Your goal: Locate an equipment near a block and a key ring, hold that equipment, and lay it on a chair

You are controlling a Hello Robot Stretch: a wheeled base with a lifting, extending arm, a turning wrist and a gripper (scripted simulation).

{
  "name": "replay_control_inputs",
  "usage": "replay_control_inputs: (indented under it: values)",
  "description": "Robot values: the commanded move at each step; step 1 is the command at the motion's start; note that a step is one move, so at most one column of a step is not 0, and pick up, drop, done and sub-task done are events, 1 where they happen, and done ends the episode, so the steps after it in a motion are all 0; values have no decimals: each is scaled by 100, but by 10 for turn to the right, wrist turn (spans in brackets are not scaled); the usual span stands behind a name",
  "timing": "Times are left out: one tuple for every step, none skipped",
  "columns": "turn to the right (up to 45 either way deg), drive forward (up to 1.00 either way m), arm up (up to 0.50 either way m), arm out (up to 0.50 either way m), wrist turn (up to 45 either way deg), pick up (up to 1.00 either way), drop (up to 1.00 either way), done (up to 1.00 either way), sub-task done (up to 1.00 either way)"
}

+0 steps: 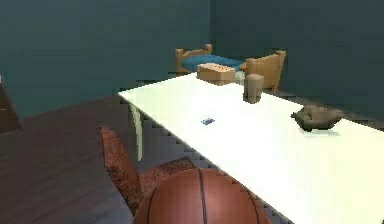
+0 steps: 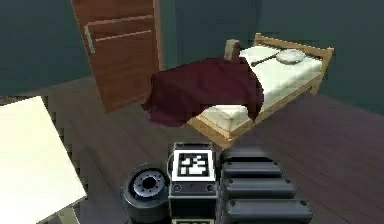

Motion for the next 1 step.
replay_control_inputs:
  values:
    - [450, 0, 0, 0, 0, 0, 0, 0, 0]
